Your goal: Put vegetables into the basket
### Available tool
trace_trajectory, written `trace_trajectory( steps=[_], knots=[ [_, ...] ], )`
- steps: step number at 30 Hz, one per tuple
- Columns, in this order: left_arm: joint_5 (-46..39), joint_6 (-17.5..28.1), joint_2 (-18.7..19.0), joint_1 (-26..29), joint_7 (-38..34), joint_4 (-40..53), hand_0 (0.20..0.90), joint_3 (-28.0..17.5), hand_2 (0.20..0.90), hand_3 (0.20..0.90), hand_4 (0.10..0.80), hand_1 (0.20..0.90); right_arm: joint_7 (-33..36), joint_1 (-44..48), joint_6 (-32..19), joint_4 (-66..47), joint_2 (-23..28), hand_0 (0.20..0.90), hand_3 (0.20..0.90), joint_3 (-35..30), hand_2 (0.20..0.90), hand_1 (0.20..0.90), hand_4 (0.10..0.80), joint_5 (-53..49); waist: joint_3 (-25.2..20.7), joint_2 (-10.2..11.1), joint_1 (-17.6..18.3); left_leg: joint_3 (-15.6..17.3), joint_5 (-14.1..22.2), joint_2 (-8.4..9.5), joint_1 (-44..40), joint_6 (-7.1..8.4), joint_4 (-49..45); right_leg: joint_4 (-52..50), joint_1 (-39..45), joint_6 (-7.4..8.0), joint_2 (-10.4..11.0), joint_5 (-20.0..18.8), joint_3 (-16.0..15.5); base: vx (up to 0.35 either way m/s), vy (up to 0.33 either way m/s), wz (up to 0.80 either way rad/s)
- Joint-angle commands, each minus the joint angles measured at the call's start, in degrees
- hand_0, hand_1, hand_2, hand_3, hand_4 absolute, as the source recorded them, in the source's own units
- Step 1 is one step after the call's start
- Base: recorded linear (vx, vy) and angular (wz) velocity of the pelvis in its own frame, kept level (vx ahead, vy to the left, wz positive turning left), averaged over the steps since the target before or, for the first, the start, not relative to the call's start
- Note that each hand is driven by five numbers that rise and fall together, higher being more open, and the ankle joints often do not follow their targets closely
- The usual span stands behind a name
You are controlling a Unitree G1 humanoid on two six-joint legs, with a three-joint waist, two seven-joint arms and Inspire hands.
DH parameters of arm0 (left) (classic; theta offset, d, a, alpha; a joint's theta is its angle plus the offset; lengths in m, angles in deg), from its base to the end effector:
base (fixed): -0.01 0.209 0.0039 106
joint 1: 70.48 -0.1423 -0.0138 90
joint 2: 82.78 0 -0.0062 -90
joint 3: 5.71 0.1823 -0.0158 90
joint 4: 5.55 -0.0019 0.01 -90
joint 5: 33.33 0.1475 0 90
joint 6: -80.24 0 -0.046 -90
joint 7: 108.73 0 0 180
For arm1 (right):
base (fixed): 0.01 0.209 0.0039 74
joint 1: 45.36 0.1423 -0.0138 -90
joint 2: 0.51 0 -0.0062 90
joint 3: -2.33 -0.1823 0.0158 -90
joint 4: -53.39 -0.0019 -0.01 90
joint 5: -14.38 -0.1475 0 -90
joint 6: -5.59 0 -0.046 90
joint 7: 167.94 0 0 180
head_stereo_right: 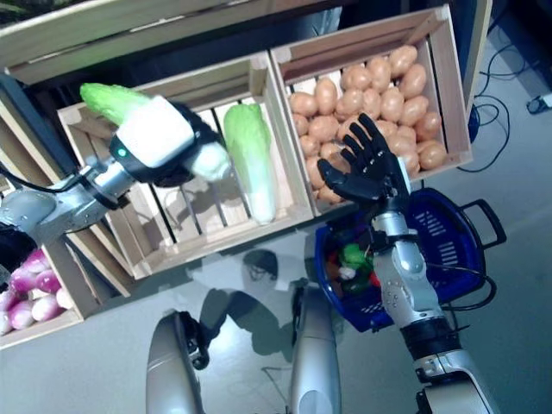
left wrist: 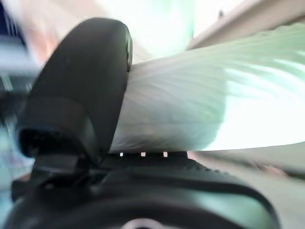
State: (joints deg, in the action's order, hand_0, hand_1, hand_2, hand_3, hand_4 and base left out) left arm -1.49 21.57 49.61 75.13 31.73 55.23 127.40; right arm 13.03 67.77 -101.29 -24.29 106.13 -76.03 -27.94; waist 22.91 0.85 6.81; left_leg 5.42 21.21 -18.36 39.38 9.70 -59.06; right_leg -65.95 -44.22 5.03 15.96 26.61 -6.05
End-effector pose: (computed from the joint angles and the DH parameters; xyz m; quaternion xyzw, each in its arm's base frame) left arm 0.3190 0.2348 0.2120 0.6355 -0.4753 -0.0258 0.6079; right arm 0.2809 -0.2138 0.1279 0.0733 -0.1878 0.0653 0.9773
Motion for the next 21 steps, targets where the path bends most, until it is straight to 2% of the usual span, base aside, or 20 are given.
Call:
trace_trajectory(
  steps=[1,2,5,8,11,14,17,20,21],
  knots=[
    [-11.98,4.28,-1.05,-3.10,-3.27,2.42,0.300,-10.47,0.300,0.300,0.400,0.300,-2.43,1.58,-10.20,-3.30,-1.11,0.900,0.900,0.56,0.900,0.900,0.800,8.81,-10.76,-1.40,-0.69,2.36,-2.00,1.13,-4.05,-5.59,8.20,10.38,6.88,1.51,3.80,-7.70,-0.30,-0.056,-0.064,0.01],
    [-15.72,7.14,-3.64,-5.30,-0.51,2.78,0.300,-14.56,0.300,0.300,0.400,0.300,-1.58,2.55,-10.31,-2.96,-0.65,0.900,0.900,1.14,0.900,0.900,0.800,11.59,-11.44,-1.17,-1.20,2.96,-4.20,1.45,-5.81,-6.12,11.33,12.90,8.35,0.91,3.85,-9.57,-1.20,-0.041,-0.068,0.05],
    [-26.31,10.05,-9.22,-9.63,8.43,5.19,0.300,-21.72,0.300,0.300,0.400,0.300,-2.13,4.06,-10.02,-2.48,0.14,0.900,0.900,2.40,0.900,0.900,0.800,17.59,-12.69,-0.78,-2.16,3.27,-5.23,2.21,-10.38,-6.11,15.45,16.03,12.58,1.06,3.78,-10.25,-2.39,0.030,-0.074,0.03],
    [-35.87,10.38,-13.79,-11.85,15.55,6.77,0.300,-25.17,0.300,0.300,0.400,0.300,-1.34,6.12,-11.00,-1.95,0.63,0.900,0.900,3.69,0.900,0.900,0.800,22.11,-13.75,-0.38,-2.89,3.49,-6.16,2.92,-14.09,-6.18,18.69,18.79,16.29,1.10,3.42,-10.81,-3.60,0.054,-0.073,-0.04],
    [-46.49,8.38,-19.19,-13.06,24.63,8.42,0.300,-27.20,0.300,0.300,0.400,0.300,-0.98,9.52,-10.45,-1.12,0.61,0.900,0.900,4.94,0.900,0.900,0.800,26.51,-15.23,-0.03,-3.55,4.40,-8.08,3.74,-19.34,-6.05,23.88,23.49,21.59,1.19,1.96,-11.85,-5.27,0.092,-0.072,0.00],
    [-52.91,6.07,-21.05,-13.61,29.05,9.94,0.300,-28.02,0.300,0.300,0.400,0.300,-0.63,10.92,-10.05,-0.73,1.34,0.900,0.900,5.31,0.900,0.900,0.800,28.33,-15.77,-0.02,-3.79,5.12,-9.51,4.28,-22.93,-5.80,27.76,27.28,25.15,1.17,0.75,-12.59,-6.08,0.084,-0.056,-0.11],
    [-64.70,1.09,-24.24,-14.72,36.09,11.89,0.300,-29.67,0.300,0.300,0.400,0.300,-1.13,12.51,-8.24,-0.09,1.46,0.900,0.900,5.59,0.900,0.900,0.800,28.17,-17.05,0.15,-4.09,5.90,-11.93,5.22,-27.83,-5.36,33.72,34.25,30.41,0.96,-1.45,-14.19,-7.31,0.096,-0.069,-0.03],
    [-70.77,-2.69,-26.93,-15.76,39.61,13.27,0.300,-30.33,0.300,0.300,0.400,0.300,-3.85,13.69,-5.99,0.16,1.06,0.900,0.900,5.98,0.900,0.900,0.800,25.63,-18.46,0.24,-4.09,6.38,-14.35,6.03,-31.66,-5.08,39.25,41.60,34.87,0.75,-3.77,-16.42,-7.62,0.106,-0.052,-0.03],
    [-73.86,-4.49,-27.91,-16.22,40.71,13.84,0.300,-30.67,0.300,0.300,0.400,0.300,-5.74,14.12,-3.69,0.06,0.94,0.900,0.900,6.21,0.900,0.900,0.800,23.06,-19.01,0.26,-4.08,6.50,-14.91,6.46,-33.71,-4.80,41.65,44.55,37.16,0.79,-4.79,-16.79,-7.53,0.131,-0.039,-0.06]
  ],
)
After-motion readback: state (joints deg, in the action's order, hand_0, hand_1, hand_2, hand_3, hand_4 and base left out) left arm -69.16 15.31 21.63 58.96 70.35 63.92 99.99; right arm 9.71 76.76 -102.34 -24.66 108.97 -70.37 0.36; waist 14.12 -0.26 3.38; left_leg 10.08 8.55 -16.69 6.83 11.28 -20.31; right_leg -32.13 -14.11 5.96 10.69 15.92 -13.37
